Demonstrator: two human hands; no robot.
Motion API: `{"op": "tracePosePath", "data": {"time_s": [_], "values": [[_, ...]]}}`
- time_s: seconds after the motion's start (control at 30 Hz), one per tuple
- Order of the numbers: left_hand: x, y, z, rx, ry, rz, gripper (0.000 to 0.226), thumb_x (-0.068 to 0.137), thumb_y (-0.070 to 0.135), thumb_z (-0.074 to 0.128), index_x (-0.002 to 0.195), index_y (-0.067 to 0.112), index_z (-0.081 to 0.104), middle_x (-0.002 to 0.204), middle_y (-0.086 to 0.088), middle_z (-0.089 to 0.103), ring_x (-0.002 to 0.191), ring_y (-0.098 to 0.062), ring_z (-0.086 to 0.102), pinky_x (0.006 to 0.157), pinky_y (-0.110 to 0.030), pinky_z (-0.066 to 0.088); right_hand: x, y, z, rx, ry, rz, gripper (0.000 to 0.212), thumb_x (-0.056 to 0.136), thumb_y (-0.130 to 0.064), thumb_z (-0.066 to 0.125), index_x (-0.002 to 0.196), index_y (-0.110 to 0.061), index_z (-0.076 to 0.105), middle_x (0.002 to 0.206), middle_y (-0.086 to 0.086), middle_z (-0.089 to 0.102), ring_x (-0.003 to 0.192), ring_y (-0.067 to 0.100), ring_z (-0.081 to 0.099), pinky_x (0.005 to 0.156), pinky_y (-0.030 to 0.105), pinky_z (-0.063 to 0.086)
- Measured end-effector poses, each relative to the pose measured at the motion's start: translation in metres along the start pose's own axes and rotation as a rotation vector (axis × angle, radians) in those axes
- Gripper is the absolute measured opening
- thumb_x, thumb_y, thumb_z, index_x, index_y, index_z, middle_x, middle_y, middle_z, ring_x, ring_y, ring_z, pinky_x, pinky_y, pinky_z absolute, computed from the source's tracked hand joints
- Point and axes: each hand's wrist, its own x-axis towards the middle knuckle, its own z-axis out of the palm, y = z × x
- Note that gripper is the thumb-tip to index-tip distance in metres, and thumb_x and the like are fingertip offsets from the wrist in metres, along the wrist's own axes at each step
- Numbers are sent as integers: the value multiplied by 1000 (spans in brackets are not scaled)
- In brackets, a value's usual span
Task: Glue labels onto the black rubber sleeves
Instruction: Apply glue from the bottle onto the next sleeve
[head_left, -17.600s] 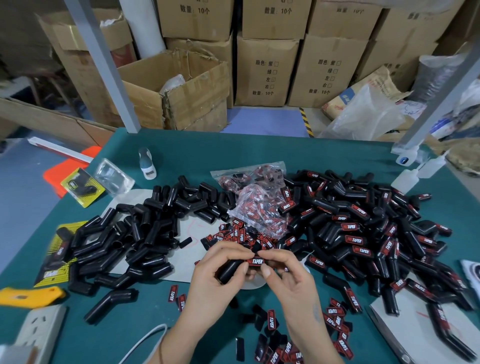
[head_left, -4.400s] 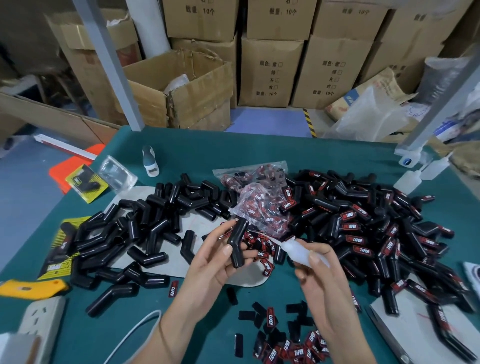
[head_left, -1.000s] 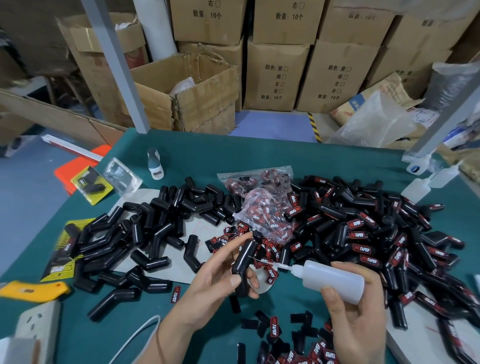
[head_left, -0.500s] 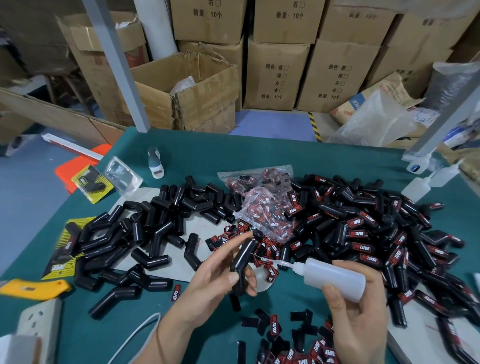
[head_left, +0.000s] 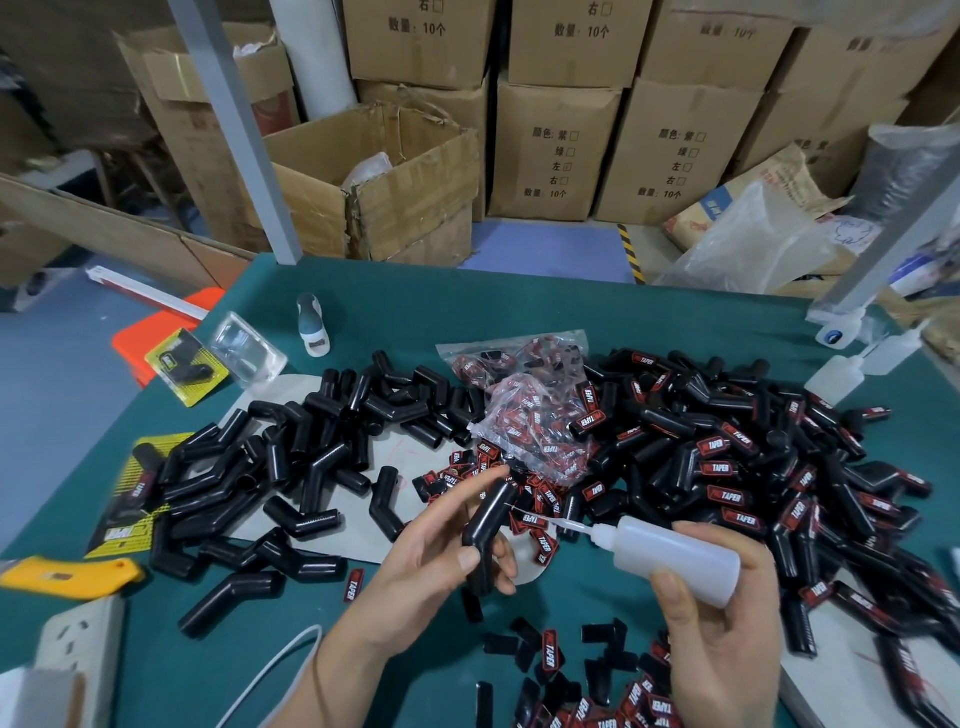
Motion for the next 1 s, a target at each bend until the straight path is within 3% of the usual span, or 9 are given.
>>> {"op": "tracePosePath", "data": {"time_s": [0.4,0.57,0.7,1.0], "values": [[0,0,2,-7,13,-13,66,99,12,61,161,15,39,104,-20,65,99,-37,65,86,-46,56,0,-2,0,-5,13,-10,34,85,-40,68,117,-46,61,114,-13,67,97,7,68,72,13,55],[0,1,3,-3,17,-19,66,97,12,61,160,15,41,103,-22,64,97,-37,65,85,-45,56,-1,1,0,-4,13,-5,38,86,-27,73,117,-46,62,114,-12,68,98,9,69,74,14,56],[0,2,4,-8,28,-22,67,96,11,62,159,15,42,103,-25,62,97,-38,65,84,-44,55,0,-2,1,3,14,-11,33,84,-39,68,116,-45,63,114,-13,68,99,7,68,75,13,55],[0,1,3,1,27,-18,66,97,10,61,160,15,40,103,-28,61,97,-38,65,84,-44,55,-1,-4,2,3,12,-10,33,83,-40,68,115,-47,63,114,-13,68,98,8,68,74,14,56]]}}
